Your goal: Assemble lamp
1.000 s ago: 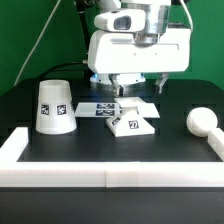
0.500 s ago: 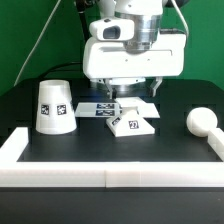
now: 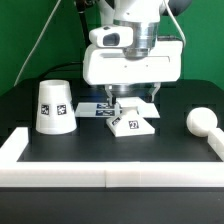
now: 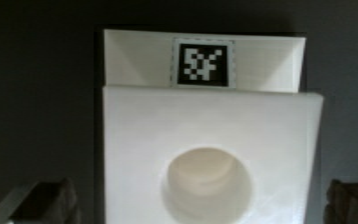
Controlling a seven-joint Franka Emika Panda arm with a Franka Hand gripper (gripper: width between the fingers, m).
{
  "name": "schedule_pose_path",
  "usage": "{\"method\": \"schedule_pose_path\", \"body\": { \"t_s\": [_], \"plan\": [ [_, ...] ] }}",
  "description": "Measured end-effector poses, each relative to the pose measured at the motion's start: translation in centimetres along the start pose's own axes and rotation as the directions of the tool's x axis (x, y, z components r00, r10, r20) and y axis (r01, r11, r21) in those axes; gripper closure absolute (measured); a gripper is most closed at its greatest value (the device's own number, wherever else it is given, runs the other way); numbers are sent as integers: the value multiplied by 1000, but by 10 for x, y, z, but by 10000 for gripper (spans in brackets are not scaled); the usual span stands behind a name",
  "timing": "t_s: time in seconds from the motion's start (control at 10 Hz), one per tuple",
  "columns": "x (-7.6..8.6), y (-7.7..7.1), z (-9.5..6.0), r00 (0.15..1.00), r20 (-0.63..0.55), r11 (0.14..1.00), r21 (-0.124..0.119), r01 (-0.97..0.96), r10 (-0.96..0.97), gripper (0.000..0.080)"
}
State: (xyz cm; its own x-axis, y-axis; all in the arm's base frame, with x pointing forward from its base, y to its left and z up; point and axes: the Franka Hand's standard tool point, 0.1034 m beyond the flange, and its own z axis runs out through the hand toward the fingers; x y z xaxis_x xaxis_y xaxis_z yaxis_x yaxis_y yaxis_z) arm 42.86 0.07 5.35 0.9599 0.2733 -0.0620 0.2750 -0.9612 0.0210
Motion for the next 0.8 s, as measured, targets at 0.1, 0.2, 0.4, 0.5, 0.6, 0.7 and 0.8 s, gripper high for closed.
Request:
{"method": "schedule_pose_path", "body": {
  "t_s": [0.1,0.2,0.4,0.5,0.6,0.7,0.8],
  "plan": [
    [0,1,3,1000,-1,1000,-1,9,-9,100],
    [-2,2,6,1000,3,1000,0,12,-12,100],
    [-2,1,8,1000,7,1000,1,16,-16,100],
    [-1,-1,6,1000,4,1000,0,20,-20,239],
    [-1,0,6,1000,3,1000,0,21,-21,266],
    [0,0,6,1000,3,1000,0,21,-21,266],
    [0,0,6,1000,3,1000,0,21,-21,266]
  ]
}}
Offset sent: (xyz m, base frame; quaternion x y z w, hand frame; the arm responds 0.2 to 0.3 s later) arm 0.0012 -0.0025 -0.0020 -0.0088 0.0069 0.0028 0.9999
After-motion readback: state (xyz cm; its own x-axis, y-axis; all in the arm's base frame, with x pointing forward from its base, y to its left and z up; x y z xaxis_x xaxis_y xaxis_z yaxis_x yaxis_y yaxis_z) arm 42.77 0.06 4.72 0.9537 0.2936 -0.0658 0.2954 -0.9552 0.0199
